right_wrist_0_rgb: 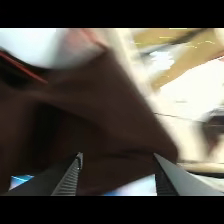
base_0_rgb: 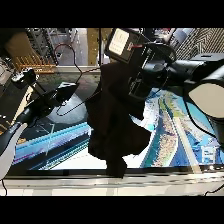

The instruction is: Fold the clothes and pants, and hang the long-sleeved shirts on hangers.

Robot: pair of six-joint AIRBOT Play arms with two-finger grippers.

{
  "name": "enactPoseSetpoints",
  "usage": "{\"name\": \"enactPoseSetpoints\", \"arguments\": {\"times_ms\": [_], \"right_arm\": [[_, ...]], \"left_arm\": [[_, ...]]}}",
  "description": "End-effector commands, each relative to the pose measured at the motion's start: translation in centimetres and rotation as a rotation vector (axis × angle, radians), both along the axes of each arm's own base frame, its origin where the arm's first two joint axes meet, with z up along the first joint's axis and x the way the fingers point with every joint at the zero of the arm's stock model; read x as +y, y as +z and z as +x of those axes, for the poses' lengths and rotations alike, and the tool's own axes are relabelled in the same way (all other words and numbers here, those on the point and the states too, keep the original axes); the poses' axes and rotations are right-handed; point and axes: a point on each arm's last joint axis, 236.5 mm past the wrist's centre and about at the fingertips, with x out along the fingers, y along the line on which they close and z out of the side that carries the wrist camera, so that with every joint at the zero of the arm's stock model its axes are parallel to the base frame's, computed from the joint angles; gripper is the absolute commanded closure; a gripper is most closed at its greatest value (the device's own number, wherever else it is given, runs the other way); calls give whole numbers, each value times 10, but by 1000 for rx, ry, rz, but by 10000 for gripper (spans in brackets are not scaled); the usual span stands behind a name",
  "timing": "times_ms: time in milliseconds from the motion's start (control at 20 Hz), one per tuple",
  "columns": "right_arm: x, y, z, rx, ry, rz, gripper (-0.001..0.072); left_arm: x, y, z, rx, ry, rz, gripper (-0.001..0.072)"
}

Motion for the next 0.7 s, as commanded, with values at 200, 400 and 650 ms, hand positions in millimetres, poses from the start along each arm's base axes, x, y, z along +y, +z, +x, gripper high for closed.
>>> {"name": "enactPoseSetpoints", "arguments": {"times_ms": [200, 400, 650], "right_arm": [[54, -24, 69, -199, 168, -189, 71], [76, -52, 81, -146, 199, -156, 74], [63, -38, 112, -247, 142, -141, 240]], "left_arm": [[0, 1, -2, -5, -6, -10, 695], [0, 1, -1, -5, -6, -10, 695], [0, 1, -2, -5, -8, -9, 695]]}}
